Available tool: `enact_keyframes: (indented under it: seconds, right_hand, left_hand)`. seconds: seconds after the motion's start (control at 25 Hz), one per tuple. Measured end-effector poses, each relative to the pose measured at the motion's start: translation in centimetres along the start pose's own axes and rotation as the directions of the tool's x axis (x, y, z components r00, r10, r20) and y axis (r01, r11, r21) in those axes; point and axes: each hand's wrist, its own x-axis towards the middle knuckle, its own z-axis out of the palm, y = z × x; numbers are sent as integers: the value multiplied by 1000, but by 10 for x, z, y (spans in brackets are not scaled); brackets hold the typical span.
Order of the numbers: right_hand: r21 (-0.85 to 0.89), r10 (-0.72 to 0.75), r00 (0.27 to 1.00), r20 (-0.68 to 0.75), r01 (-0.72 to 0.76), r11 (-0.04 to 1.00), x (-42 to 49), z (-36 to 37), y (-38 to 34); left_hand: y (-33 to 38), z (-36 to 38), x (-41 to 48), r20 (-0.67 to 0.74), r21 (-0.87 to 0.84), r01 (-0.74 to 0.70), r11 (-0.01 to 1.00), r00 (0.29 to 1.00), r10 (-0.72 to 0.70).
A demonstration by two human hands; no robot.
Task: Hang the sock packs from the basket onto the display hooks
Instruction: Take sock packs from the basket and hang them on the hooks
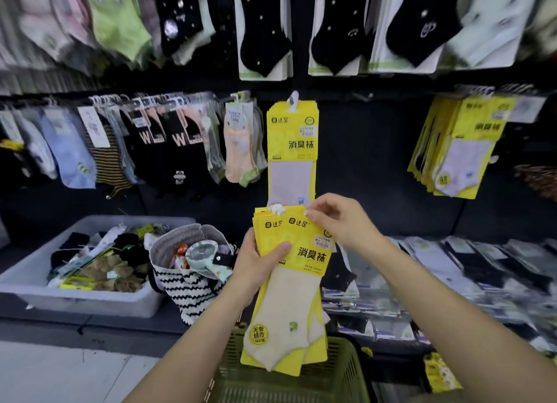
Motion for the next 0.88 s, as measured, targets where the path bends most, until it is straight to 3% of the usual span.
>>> enact_keyframes:
  seconds: [0.32, 0.48, 0.68, 0.88]
  right_hand:
    - [15, 44, 990, -132, -43, 999, 26, -13, -32]
    - [27, 77, 980, -185, -74, 997, 45, -15, -41]
    - [-88, -25, 961, -275, 0, 996, 97, -19, -67]
    - [-205, -81, 951, -300, 19, 979, 138, -12, -80]
  left_hand:
    - [27, 13, 16, -35, -104, -19, 994, 999, 15]
    - [37, 9, 28, -56, -47, -56, 997, 997, 53]
    - [48, -21, 52, -222, 8, -129, 992, 967, 128]
    - [57, -55, 72, -269, 19, -171, 985, 948, 170]
